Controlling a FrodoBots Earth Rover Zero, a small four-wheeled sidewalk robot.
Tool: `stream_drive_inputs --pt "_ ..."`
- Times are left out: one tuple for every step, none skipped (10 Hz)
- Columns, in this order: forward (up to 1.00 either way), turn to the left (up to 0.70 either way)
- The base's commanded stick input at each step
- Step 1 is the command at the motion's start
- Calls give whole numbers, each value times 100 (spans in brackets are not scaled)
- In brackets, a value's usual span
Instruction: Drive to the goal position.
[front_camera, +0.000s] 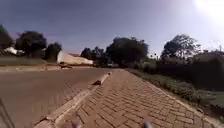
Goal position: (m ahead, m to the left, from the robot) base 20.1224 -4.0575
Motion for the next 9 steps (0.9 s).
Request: stream_drive_inputs --pt "100 -2" --pt "100 -36" --pt "100 -23" --pt "100 0" --pt "100 0" --pt "100 -12" --pt "100 -40" --pt "100 -40" --pt "100 -40"
